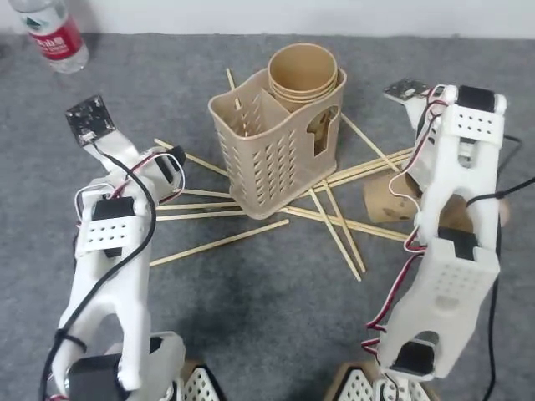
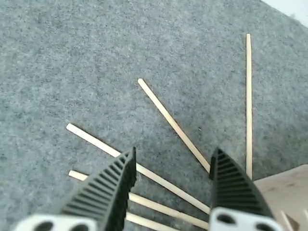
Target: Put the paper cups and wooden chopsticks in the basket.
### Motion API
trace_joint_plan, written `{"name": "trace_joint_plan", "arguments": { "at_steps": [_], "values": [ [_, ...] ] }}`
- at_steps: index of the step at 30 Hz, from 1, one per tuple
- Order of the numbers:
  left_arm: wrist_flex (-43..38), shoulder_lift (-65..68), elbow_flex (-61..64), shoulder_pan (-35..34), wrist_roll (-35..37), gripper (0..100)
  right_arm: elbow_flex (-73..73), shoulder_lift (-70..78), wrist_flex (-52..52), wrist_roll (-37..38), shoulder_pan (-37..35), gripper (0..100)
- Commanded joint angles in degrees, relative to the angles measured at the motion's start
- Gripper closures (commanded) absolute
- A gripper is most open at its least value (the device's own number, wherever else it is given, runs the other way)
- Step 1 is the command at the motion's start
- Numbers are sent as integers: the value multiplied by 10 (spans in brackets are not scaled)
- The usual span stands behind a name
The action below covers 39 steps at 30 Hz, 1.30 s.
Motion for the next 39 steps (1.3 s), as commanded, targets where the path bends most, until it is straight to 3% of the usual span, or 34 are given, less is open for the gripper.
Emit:
{"name": "trace_joint_plan", "arguments": {
  "at_steps": [1,7,17,28,39],
  "values": [
    [-15,-11,-7,-1,-6,765,9,12,21,9,-33,877],
    [-15,-11,-8,-1,-6,765,9,0,22,9,-72,995],
    [-33,-11,-4,-1,-6,765,9,-168,22,9,-123,990],
    [-33,-11,-3,-1,-6,765,4,-255,21,9,-135,990],
    [-34,-10,7,0,-6,765,-164,-389,-15,-56,-217,990]
  ]
}}
